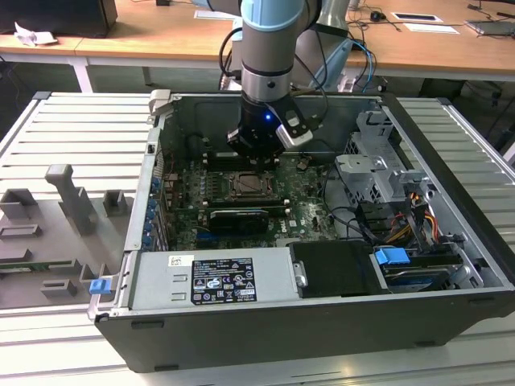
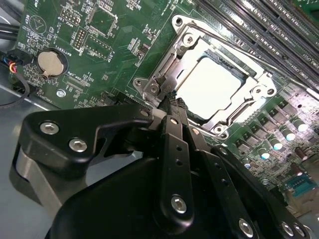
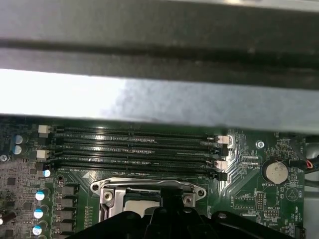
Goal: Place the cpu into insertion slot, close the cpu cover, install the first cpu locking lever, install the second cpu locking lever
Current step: 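Install the second cpu locking lever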
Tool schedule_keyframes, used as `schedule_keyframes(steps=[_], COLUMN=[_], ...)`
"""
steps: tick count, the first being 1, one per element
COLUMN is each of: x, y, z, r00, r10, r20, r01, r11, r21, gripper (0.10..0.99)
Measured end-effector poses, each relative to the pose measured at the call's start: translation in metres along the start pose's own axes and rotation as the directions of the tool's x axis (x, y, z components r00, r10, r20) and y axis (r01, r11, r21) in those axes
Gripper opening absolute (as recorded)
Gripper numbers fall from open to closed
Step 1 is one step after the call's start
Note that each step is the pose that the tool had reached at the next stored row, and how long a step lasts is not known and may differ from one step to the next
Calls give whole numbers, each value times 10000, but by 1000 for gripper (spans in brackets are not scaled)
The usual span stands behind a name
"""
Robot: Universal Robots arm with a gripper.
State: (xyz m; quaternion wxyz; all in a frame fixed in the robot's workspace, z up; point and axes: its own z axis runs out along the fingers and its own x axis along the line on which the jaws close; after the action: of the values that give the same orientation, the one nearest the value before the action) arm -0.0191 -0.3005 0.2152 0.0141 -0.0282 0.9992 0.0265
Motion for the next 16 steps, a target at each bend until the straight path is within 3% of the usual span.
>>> schedule_keyframes(steps=[3,16], x=[-2,1], y=[3,-53], z=[-51,-69], r00=[10000,10000], r10=[0,0], r20=[1,0], r01=[0,0], r11=[10000,10000], r21=[-1,-1], gripper=[106,106])
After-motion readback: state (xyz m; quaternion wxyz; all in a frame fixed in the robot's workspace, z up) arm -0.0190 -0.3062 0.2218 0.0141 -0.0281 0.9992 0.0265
